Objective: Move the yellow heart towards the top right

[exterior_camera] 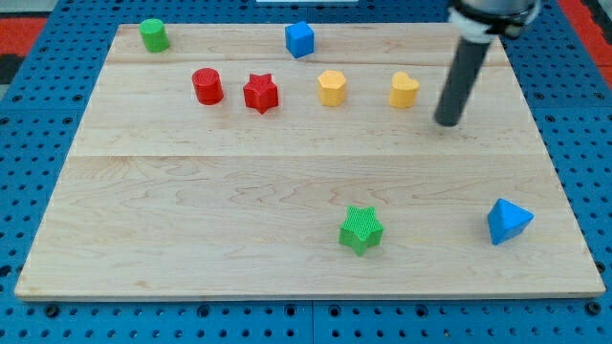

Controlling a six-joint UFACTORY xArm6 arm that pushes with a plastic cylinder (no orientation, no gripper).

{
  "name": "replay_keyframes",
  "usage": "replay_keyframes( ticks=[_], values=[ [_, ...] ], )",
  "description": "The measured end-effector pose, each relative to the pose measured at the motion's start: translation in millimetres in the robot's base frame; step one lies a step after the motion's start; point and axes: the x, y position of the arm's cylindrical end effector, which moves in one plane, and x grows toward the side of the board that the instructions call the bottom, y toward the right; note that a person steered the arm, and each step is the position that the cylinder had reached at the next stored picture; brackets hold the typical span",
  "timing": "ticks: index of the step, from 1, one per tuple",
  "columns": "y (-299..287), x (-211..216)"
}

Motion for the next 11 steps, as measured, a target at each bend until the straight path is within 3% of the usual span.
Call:
replay_keyframes(
  ticks=[1, 3, 4, 9, 11],
  values=[
    [-26, -6],
    [-22, -37],
    [-43, -33],
    [-36, -68],
    [-66, -76]
  ],
)
